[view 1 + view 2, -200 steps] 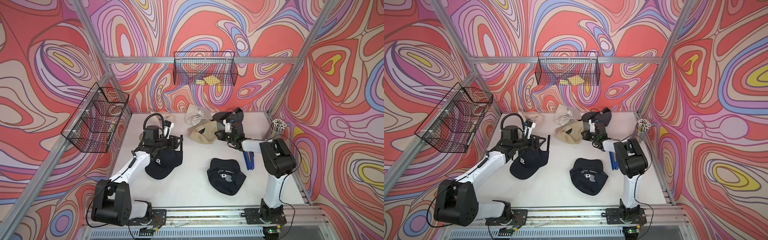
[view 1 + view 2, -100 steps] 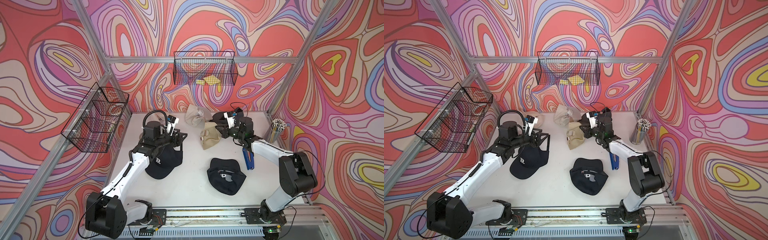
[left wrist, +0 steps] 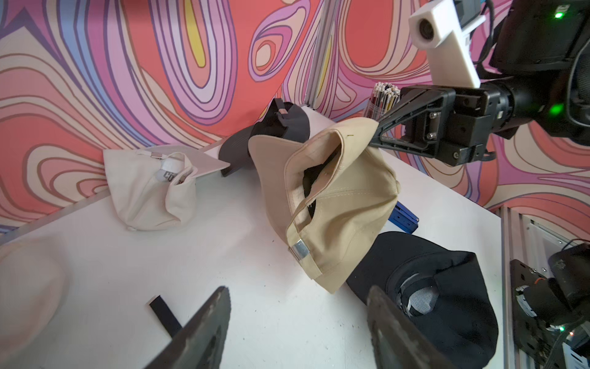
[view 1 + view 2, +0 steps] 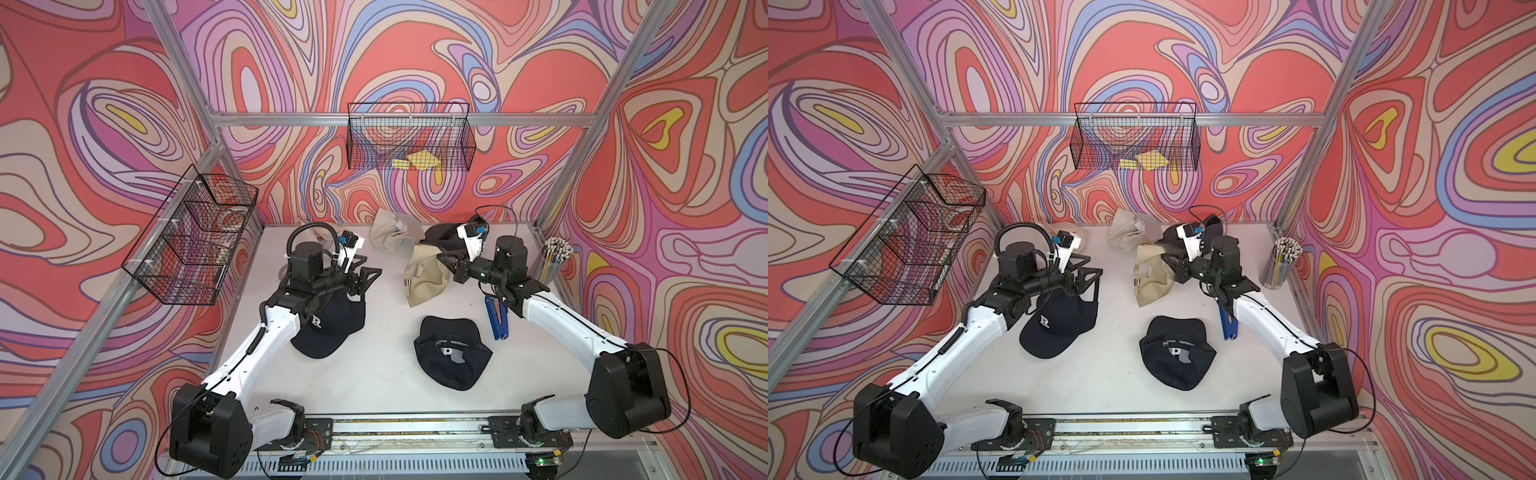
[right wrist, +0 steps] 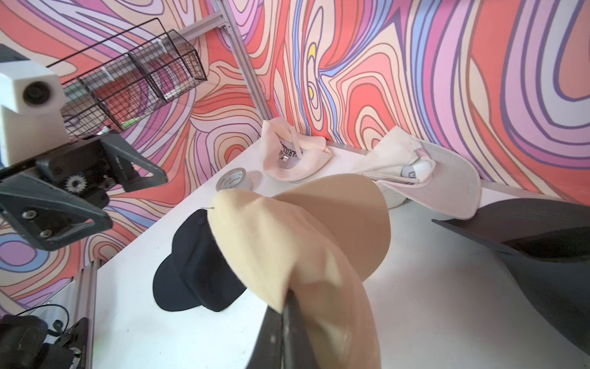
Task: Open the adjustable buckle of the baseball cap
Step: Pick up the baseball cap from the center of the board.
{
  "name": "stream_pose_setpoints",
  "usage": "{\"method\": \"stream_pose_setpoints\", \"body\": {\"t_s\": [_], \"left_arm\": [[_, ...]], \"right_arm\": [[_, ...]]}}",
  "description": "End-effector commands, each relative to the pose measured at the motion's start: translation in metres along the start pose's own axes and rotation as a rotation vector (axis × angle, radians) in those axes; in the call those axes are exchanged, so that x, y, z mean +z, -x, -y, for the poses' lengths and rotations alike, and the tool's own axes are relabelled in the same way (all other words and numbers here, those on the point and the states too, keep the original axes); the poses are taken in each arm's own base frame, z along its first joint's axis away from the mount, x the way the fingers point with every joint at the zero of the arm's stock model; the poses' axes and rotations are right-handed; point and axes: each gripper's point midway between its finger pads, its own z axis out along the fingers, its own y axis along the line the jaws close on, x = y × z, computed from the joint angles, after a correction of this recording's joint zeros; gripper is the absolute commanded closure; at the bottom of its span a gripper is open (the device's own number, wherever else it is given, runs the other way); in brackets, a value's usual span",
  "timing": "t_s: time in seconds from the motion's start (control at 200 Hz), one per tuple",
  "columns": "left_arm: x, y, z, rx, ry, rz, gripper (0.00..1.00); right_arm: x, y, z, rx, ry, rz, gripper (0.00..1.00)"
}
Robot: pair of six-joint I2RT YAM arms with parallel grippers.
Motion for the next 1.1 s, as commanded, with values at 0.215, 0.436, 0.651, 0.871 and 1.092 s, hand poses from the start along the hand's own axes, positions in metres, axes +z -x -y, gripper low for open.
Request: {"method": "stream_pose_setpoints", "body": {"t_s": [0.215, 0.436, 0.651, 0.871, 1.092], "left_arm": [[0.006, 0.039, 0.038, 0.298, -0.088, 0.086, 0.27], [0.026, 0.034, 0.048, 0.399, -0.096, 0.018, 0.25], [0.045, 0.022, 0.043, 0.445, -0.089, -0.051, 0.25], [0.052, 0.012, 0.046, 0.464, -0.125, -0.077, 0.25], [0.062, 0.002, 0.047, 0.485, -0.144, -0.115, 0.28]], "right_arm": [[-0.002, -0.002, -0.03, -0.067, 0.096, -0.054, 1.0], [0.001, -0.003, -0.046, -0.1, 0.141, -0.062, 1.0], [0.004, -0.002, -0.063, -0.144, 0.181, -0.062, 1.0], [0.008, -0.003, -0.071, -0.157, 0.209, -0.058, 1.0], [0.011, -0.003, -0.075, -0.167, 0.226, -0.055, 1.0]]}}
